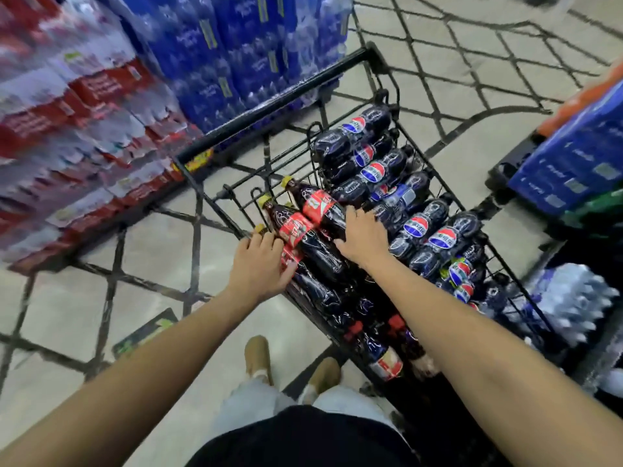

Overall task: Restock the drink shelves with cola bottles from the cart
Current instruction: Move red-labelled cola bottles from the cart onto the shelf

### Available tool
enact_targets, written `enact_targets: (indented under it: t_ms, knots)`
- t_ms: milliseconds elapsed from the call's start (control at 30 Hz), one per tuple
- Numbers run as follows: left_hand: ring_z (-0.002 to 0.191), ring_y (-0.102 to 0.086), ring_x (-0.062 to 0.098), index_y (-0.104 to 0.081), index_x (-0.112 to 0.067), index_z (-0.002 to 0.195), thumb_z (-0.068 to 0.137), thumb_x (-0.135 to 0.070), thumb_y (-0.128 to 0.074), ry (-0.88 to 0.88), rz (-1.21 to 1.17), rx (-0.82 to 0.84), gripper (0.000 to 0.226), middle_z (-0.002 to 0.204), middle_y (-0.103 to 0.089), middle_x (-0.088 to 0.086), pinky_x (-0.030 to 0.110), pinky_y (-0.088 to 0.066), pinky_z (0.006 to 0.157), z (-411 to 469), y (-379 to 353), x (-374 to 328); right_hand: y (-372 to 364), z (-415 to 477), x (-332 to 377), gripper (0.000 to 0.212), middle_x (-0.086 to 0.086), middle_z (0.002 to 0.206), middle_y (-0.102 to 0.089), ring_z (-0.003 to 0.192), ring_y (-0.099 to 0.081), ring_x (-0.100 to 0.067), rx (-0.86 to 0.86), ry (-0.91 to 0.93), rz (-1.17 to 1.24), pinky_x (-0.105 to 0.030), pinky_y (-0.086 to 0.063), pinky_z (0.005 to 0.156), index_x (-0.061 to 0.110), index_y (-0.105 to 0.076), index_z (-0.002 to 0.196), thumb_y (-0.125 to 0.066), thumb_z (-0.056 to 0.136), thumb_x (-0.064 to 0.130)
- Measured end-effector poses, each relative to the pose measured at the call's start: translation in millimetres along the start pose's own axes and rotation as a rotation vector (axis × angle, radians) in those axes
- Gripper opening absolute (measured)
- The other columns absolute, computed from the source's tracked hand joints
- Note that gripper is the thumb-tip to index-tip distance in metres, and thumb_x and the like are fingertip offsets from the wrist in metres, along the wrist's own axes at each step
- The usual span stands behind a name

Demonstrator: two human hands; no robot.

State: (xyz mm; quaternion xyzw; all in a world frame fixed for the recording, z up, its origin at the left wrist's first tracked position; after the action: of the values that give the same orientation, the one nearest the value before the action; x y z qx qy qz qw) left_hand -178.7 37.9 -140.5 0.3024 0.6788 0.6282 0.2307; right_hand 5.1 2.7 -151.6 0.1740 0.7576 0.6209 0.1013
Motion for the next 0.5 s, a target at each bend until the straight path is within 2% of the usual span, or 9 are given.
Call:
enact_targets:
  t_ms: [100, 167, 333, 433, 500]
  knots:
    - [0.106, -0.052, 0.025, -0.051, -0.011, 0.119, 0.094, -0.061, -0.028, 0.081, -0.003, 0.042, 0.06, 0.115, -0.056, 0.007, 0.037, -0.042, 0.091, 1, -3, -7, -2, 4, -3, 0.069, -0.014, 0.125, -0.055, 0.116, -0.052, -0.031, -0.014, 0.024, 0.026, -0.038, -0.048, 0.084, 0.004, -0.036, 0.134, -0.064, 0.087, 0.046]
    - [0.108, -0.052, 0.026, -0.046, -0.01, 0.124, 0.093, -0.063, -0.029, 0.178, -0.086, 0.089, 0.064, 0.117, -0.055, 0.008, 0.039, -0.045, 0.093, 2, -5, -11, -2, 6, -4, 0.063, -0.013, 0.123, -0.056, 0.116, -0.052, -0.031, -0.026, 0.026, 0.06, -0.039, -0.047, 0.087, 0.006, -0.04, 0.129, -0.066, 0.086, 0.044]
    - [0.097, -0.058, 0.032, -0.051, -0.002, 0.108, 0.089, -0.062, -0.046, 0.515, -0.608, 0.118, 0.064, 0.103, -0.058, 0.014, 0.045, -0.053, 0.081, 14, -14, -14, -3, 0, -12, 0.065, -0.009, 0.125, -0.054, 0.119, -0.049, -0.028, -0.073, 0.01, 0.153, -0.039, -0.043, 0.094, 0.008, -0.039, 0.132, -0.067, 0.085, 0.044]
    - [0.104, -0.058, 0.041, -0.048, 0.013, 0.122, 0.089, -0.06, -0.052, 0.676, -0.799, 0.153, 0.08, 0.116, -0.056, 0.028, 0.047, -0.052, 0.082, 27, -24, -16, 6, -6, -20, 0.067, -0.007, 0.123, -0.054, 0.117, -0.049, -0.025, -0.142, 0.0, 0.233, -0.037, -0.043, 0.091, 0.009, -0.039, 0.133, -0.067, 0.085, 0.045]
    - [0.117, -0.052, 0.04, -0.034, 0.016, 0.134, 0.085, -0.065, -0.054, 0.793, -0.875, 0.2, 0.097, 0.134, -0.046, 0.029, 0.047, -0.048, 0.092, 31, -32, -16, 13, -11, -28, 0.067, -0.007, 0.122, -0.055, 0.114, -0.05, -0.026, -0.187, -0.026, 0.316, -0.037, -0.044, 0.085, 0.009, -0.041, 0.133, -0.068, 0.083, 0.043]
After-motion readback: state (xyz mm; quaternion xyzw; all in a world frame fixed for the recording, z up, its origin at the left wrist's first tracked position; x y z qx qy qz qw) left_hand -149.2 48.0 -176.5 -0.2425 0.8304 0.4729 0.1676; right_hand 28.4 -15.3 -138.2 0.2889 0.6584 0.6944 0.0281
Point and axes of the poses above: each hand's wrist, its own z-axis towards the middle knuckle, its own y-axis out of the back of the hand, x = y × z, the point moved 8 cm from there along z, towards the middle knuckle
